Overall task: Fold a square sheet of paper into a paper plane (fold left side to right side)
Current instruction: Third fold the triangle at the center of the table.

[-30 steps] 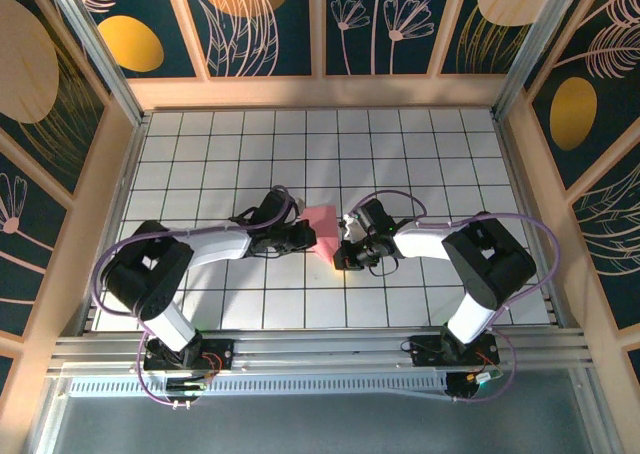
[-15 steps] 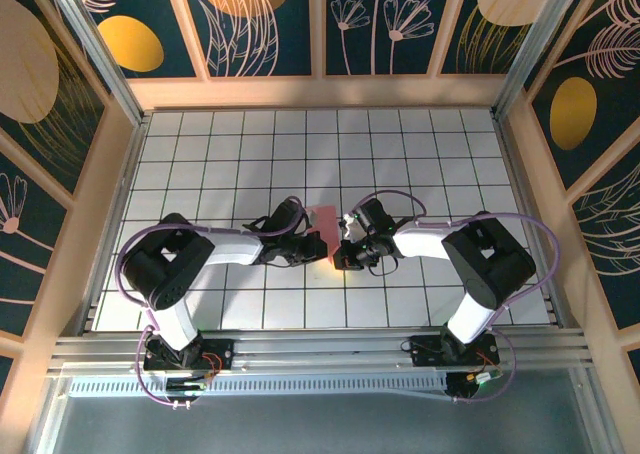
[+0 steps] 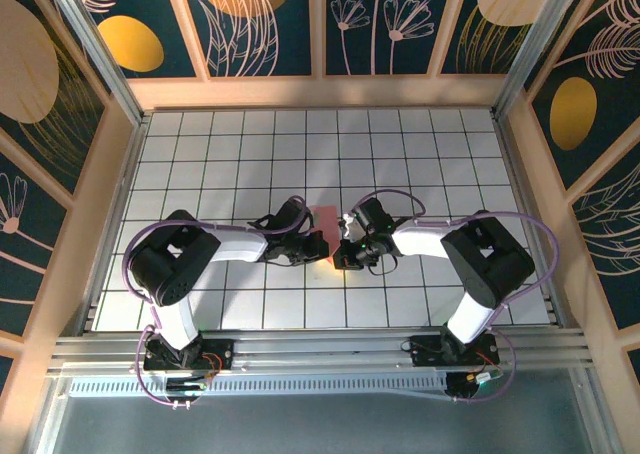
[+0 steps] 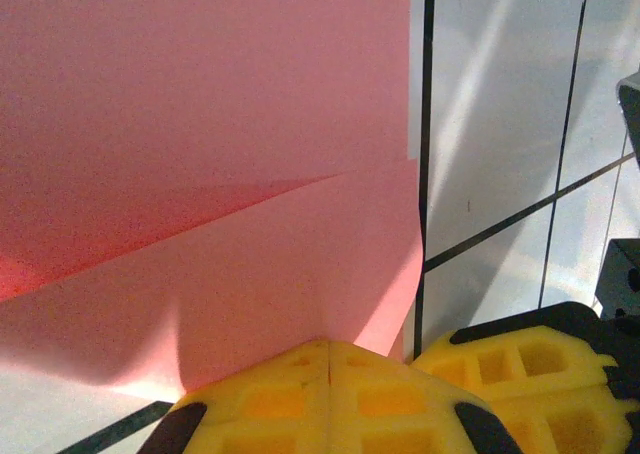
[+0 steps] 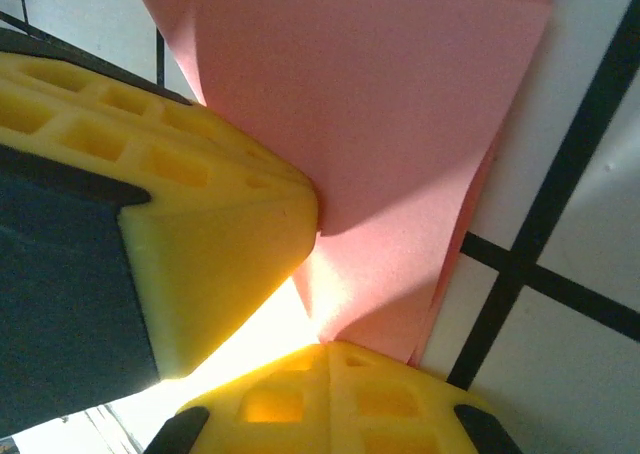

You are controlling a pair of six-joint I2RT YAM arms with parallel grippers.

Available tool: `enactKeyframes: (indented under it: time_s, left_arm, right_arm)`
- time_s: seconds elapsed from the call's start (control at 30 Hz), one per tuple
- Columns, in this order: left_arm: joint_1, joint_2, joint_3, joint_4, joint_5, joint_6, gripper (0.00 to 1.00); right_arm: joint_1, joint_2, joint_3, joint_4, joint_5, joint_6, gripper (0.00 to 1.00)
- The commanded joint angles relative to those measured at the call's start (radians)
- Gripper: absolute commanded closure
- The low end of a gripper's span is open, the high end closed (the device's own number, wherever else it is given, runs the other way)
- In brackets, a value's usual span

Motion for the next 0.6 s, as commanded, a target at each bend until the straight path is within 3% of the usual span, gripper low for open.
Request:
enactKeyframes:
  time_s: [0.0, 0.3, 0.57]
  left_arm:
    - [0.005, 0.029, 0.016, -0.067, -0.083, 0.012, 1.0]
    - [0.064, 0.016, -0.021, -0.035, -0.094, 0.02, 1.0]
    - [0.185, -0.015, -0.077, -0.031, -0.121, 0.077, 1.0]
  right_arm:
    - [0.01, 0.074, -0.031, -0.134, 0.128, -0.007, 1.0]
    - [0.011, 0.081, -0.032, -0.138, 0.123, -0.01, 1.0]
    - [0.011, 0.08, -0.032, -0.137, 0.12, -0.009, 1.0]
